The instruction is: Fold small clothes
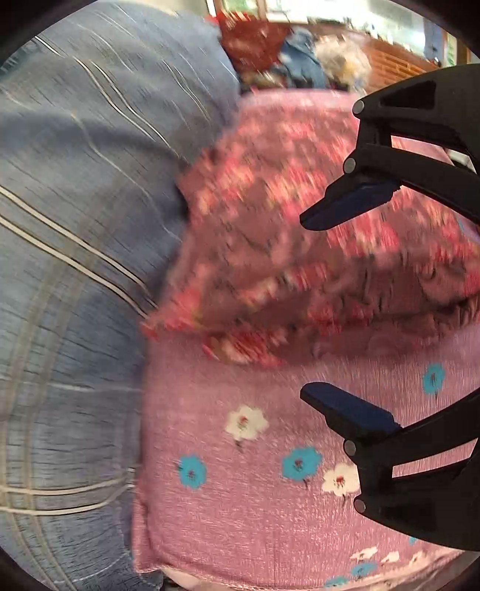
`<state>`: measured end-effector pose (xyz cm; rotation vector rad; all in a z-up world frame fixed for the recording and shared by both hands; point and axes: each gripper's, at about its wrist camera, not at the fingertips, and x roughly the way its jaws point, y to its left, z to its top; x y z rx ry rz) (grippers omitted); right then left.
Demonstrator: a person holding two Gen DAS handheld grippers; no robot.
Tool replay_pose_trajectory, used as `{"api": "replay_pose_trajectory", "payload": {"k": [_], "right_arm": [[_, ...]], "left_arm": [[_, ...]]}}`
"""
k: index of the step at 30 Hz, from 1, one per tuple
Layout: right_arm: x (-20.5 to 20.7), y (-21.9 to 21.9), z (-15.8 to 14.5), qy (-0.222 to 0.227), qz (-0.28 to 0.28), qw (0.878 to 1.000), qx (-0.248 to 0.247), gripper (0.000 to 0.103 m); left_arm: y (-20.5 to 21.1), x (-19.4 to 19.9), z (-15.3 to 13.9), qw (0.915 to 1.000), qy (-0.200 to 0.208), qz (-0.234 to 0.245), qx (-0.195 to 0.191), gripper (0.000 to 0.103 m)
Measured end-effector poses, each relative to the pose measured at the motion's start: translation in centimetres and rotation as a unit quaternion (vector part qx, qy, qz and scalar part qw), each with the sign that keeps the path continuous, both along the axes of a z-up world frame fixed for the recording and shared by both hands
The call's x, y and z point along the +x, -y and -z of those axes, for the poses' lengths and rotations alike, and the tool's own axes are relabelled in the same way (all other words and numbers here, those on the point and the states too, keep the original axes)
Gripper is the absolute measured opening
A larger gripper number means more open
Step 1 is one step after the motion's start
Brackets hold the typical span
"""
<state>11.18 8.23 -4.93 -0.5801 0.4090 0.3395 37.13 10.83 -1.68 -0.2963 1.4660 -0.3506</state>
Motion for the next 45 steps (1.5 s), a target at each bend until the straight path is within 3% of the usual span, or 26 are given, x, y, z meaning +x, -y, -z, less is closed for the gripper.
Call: {"api": "replay_pose_trajectory", "payload": {"k": [3,7,8,9,11,14,20,26,35,45], "right_arm": [[0.0,0.1,0.0,0.0,0.0,1.0,0.001,0.006],[0.1,0.1,0.1,-0.007,-0.002,1.0,0.001,0.006],[0.1,0.1,0.1,-0.008,-0.003,1.0,0.0,0.006],[0.1,0.1,0.1,-0.008,-0.003,1.0,-0.001,0.006],[0.0,0.3,-0.2,-0.008,-0.003,1.0,0.004,0.006],[-0.2,1.2,-0.8,-0.011,0.001,1.0,0.021,0.006],[-1.9,3.6,-2.8,0.01,0.017,0.999,0.042,0.006],[-3.4,7.1,-5.2,0.029,0.045,0.995,0.083,0.006],[-4.6,16.0,-6.8,0.013,0.105,0.977,0.183,0.006],[-6.1,27.7,-6.5,-0.005,0.169,0.94,0.297,0.006]], "left_arm": [[-0.1,-0.6,1.9,0.9997,-0.02,0.01,0.009,0.084],[0.8,-1.4,1.4,0.9996,-0.004,0.027,-0.003,0.085],[1.3,-1.4,1.0,0.9996,0.0,0.028,-0.001,0.08],[1.7,-1.6,0.6,0.9995,0.008,0.031,0.003,0.073],[2.6,-1.9,0.0,0.9986,0.019,0.045,0.02,0.018],[3.0,-2.3,-1.4,0.9958,0.05,0.049,0.059,0.006],[3.0,-3.5,-5.6,0.9941,0.093,0.029,0.046,0.006],[6.2,-4.9,-9.9,0.9894,0.132,0.037,0.048,0.006],[16.9,-5.7,-12.9,0.9803,0.166,0.075,0.077,0.006],[31.2,-5.5,-11.3,0.9699,0.163,0.146,0.106,0.006]]}}
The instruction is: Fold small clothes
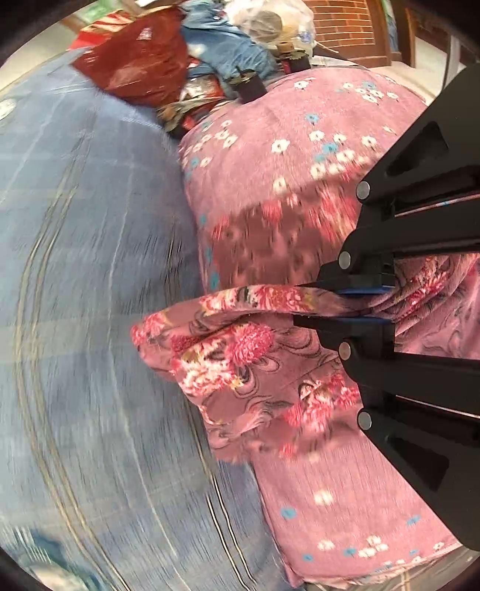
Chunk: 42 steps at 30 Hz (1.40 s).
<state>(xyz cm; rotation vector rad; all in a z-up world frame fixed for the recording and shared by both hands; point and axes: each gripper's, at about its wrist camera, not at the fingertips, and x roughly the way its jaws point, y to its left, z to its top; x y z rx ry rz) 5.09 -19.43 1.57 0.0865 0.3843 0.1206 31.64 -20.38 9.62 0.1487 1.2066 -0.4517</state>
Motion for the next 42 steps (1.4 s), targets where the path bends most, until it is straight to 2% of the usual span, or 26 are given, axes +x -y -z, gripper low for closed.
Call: {"api": "replay_pose_trajectory", "payload": {"k": [4,8,10,12,13,15,16,17,18,20,22,24,26,29,32,33,36,37,38,39,40,42], "right_arm": [[-0.6,4.9,1.2,-0.014,0.032,0.998,0.044,0.006],[-0.9,9.5,3.4,-0.043,0.063,0.993,0.094,0.006],[-0.6,11.3,5.2,-0.071,0.065,0.987,0.128,0.006],[0.0,12.1,6.8,-0.104,0.067,0.98,0.155,0.009],[0.3,12.3,7.1,-0.115,0.064,0.978,0.163,0.016],[0.2,12.7,7.3,-0.123,0.06,0.974,0.178,0.016],[0.0,13.0,7.2,-0.122,0.057,0.974,0.184,0.018],[-0.3,13.5,7.0,-0.122,0.054,0.972,0.193,0.022],[-0.8,14.1,6.5,-0.118,0.055,0.97,0.204,0.023],[-1.9,16.1,5.3,-0.094,0.064,0.967,0.228,0.025],[-1.7,18.6,3.2,-0.07,0.081,0.965,0.238,0.029],[0.3,20.2,1.4,-0.071,0.078,0.965,0.241,0.036],[4.5,20.9,0.3,-0.103,0.043,0.959,0.26,0.048],[11.9,20.8,1.2,-0.172,-0.017,0.935,0.31,0.05],[17.5,20.1,3.4,-0.228,0.026,0.93,0.287,0.05],[19.1,19.7,4.4,-0.25,0.027,0.924,0.287,0.05],[21.6,17.6,6.1,-0.278,-0.045,0.908,0.311,0.05],[22.1,16.5,6.0,-0.29,-0.056,0.915,0.275,0.04],[22.1,15.6,5.3,-0.288,-0.048,0.93,0.223,0.006],[22.0,14.6,4.3,-0.275,-0.043,0.947,0.161,0.008],[21.3,14.6,2.9,-0.24,-0.05,0.958,0.15,0.008],[20.2,16.3,1.6,-0.19,-0.035,0.964,0.183,0.007]], "left_arm": [[5.8,-0.1,2.8,0.9995,-0.02,0.021,0.015,0.006],[9.6,-0.4,5.7,0.9978,-0.05,0.034,0.025,0.009],[10.2,-0.7,6.0,0.9972,-0.064,0.036,0.012,0.01],[9.9,-0.9,5.0,0.9964,-0.075,0.033,-0.022,0.012],[9.4,-1.0,4.2,0.9962,-0.075,0.029,-0.033,0.015],[7.5,-1.0,2.0,0.9965,-0.06,0.019,-0.054,0.023],[5.6,-1.1,0.5,0.997,-0.041,0.008,-0.065,0.039],[4.1,-1.0,-0.4,0.9972,-0.027,-0.003,-0.07,0.061],[2.4,-1.1,-1.0,0.9973,-0.01,-0.018,-0.071,0.07],[-1.4,-1.1,-1.6,0.9962,0.024,-0.05,-0.067,0.073],[-4.3,-0.9,-0.3,0.9959,0.018,-0.068,-0.056,0.073],[-7.0,-0.6,2.0,0.9933,-0.017,-0.099,-0.057,0.073],[-8.6,-0.7,4.0,0.9899,-0.048,-0.114,-0.069,0.073],[-10.5,-1.2,6.0,0.9836,-0.076,-0.13,-0.098,0.073],[-11.9,-1.7,7.2,0.9787,-0.094,-0.134,-0.124,0.073],[-12.3,-1.8,7.2,0.978,-0.093,-0.132,-0.132,0.073],[-12.9,-1.5,6.7,0.9798,-0.077,-0.134,-0.128,0.073],[-13.0,-1.4,6.4,0.9797,-0.07,-0.139,-0.126,0.073],[-13.1,-1.2,6.0,0.9789,-0.063,-0.144,-0.131,0.073],[-13.2,-1.2,5.6,0.9789,-0.054,-0.148,-0.13,0.073],[-13.1,-1.3,5.3,0.9798,-0.037,-0.155,-0.12,0.073],[-12.4,-1.1,5.9,0.9829,-0.008,-0.164,-0.085,0.073]]}}
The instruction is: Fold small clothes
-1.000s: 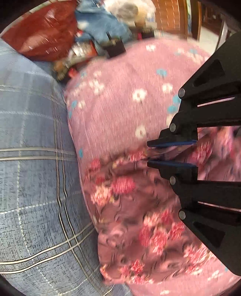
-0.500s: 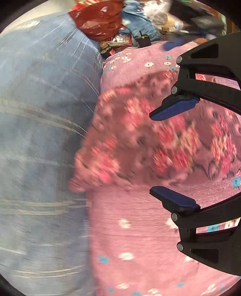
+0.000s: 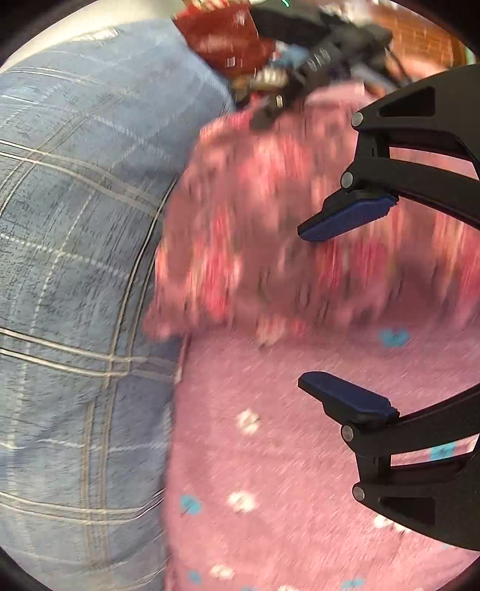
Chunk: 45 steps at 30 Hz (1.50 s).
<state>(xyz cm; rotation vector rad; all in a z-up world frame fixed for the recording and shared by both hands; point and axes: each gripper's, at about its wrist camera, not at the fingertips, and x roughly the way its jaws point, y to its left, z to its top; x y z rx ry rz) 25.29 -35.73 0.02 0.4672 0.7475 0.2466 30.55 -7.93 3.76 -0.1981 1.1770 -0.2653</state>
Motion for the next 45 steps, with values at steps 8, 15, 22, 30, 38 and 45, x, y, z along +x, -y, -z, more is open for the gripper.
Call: {"api": "replay_pose_trajectory", "payload": {"k": [8,15,22,30,38,45], "right_arm": [[0.5,2.4,5.4,-0.089,0.036,0.995,0.016,0.016],[-4.9,4.4,4.7,-0.076,0.027,0.991,0.104,0.033],[-8.0,3.0,4.4,-0.079,-0.01,0.991,0.112,0.018],[-9.8,0.9,4.3,-0.082,0.0,0.996,0.021,0.016],[-16.4,1.8,1.3,0.016,-0.006,0.998,0.06,0.024],[-15.2,0.8,3.3,-0.04,-0.008,0.999,0.015,0.014]], "left_arm": [[2.7,-0.8,2.6,0.9989,-0.014,0.008,0.045,0.073],[2.2,-3.2,1.3,0.9989,-0.011,0.009,0.045,0.073],[0.6,-8.5,-1.8,0.9985,-0.029,0.026,-0.037,0.072],[0.9,-10.9,1.5,0.9967,-0.072,0.038,-0.007,0.074],[0.3,-14.6,0.8,0.997,-0.047,0.061,0.008,0.075],[1.1,-16.2,0.3,0.9898,0.001,0.142,0.016,0.074]]}}
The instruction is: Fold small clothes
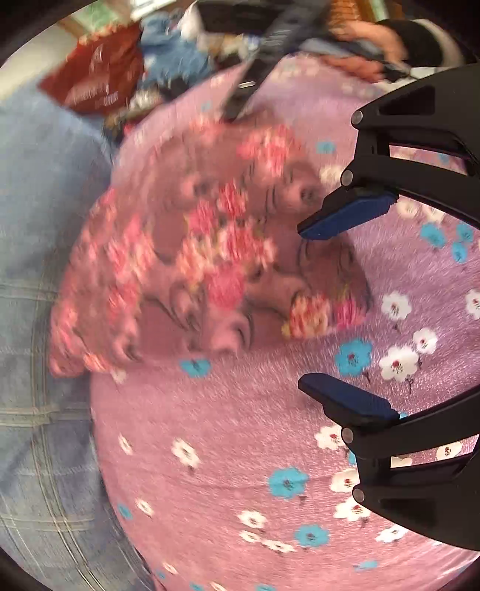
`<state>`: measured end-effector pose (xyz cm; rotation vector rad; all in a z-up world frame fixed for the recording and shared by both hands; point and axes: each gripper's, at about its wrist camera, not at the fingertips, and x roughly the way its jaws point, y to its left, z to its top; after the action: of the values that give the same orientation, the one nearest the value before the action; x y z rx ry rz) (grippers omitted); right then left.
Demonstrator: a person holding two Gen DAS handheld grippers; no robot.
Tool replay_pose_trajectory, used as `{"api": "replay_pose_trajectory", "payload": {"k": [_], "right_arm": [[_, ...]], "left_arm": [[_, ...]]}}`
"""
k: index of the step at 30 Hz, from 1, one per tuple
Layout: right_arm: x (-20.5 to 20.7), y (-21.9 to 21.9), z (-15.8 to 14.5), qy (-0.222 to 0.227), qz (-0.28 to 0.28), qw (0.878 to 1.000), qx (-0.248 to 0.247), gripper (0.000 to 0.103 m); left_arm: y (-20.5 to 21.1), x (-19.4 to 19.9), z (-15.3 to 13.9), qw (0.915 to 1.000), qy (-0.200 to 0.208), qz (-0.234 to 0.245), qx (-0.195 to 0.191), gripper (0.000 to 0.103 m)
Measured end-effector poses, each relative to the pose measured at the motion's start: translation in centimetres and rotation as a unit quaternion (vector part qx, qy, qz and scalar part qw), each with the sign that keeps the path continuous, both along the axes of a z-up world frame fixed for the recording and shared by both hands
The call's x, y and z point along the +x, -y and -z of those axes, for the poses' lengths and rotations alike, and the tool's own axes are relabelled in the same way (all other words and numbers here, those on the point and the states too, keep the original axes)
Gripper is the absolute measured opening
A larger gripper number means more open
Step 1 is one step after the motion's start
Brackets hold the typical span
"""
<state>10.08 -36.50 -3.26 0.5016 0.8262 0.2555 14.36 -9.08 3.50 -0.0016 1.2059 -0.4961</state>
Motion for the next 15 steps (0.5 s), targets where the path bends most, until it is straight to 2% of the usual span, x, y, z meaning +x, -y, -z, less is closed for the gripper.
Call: {"api": "replay_pose_trajectory", "payload": {"k": [1,3,4,6,8,11,13,14,15], "right_arm": [[0.3,0.7,-0.8,0.013,0.01,1.0,0.012,0.016],[1.6,2.2,-2.4,0.032,0.038,0.998,0.032,0.035],[2.7,2.7,-2.7,0.032,0.053,0.997,0.038,0.047],[5.0,3.5,-3.1,0.022,0.059,0.997,0.045,0.049],[7.7,3.6,-2.7,-0.003,0.06,0.997,0.043,0.049],[11.3,2.7,-1.3,-0.038,0.062,0.996,0.052,0.047],[12.0,1.6,-2.3,0.007,0.047,0.998,0.03,0.043],[12.2,1.2,-3.1,0.042,0.044,0.998,0.009,0.043],[12.5,1.0,-3.4,0.057,0.045,0.997,0.001,0.043]], "left_arm": [[-0.4,0.3,-0.9,0.9998,0.008,-0.001,-0.016,0.075],[-0.9,2.0,-2.2,0.9988,0.014,-0.016,-0.043,0.075],[-1.2,3.1,-2.4,0.9983,0.008,-0.026,-0.051,0.075],[-1.1,5.8,-2.4,0.9968,-0.012,-0.046,-0.065,0.075],[-0.4,8.7,-1.8,0.9952,-0.032,-0.07,-0.061,0.075],[0.9,11.8,-1.7,0.9943,-0.035,-0.085,-0.054,0.075],[1.4,13.8,-1.5,0.9937,-0.023,-0.1,-0.045,0.075],[1.7,14.9,-1.0,0.993,-0.023,-0.108,-0.041,0.075],[2.0,16.1,-0.2,0.9922,-0.03,-0.115,-0.036,0.075]]}}
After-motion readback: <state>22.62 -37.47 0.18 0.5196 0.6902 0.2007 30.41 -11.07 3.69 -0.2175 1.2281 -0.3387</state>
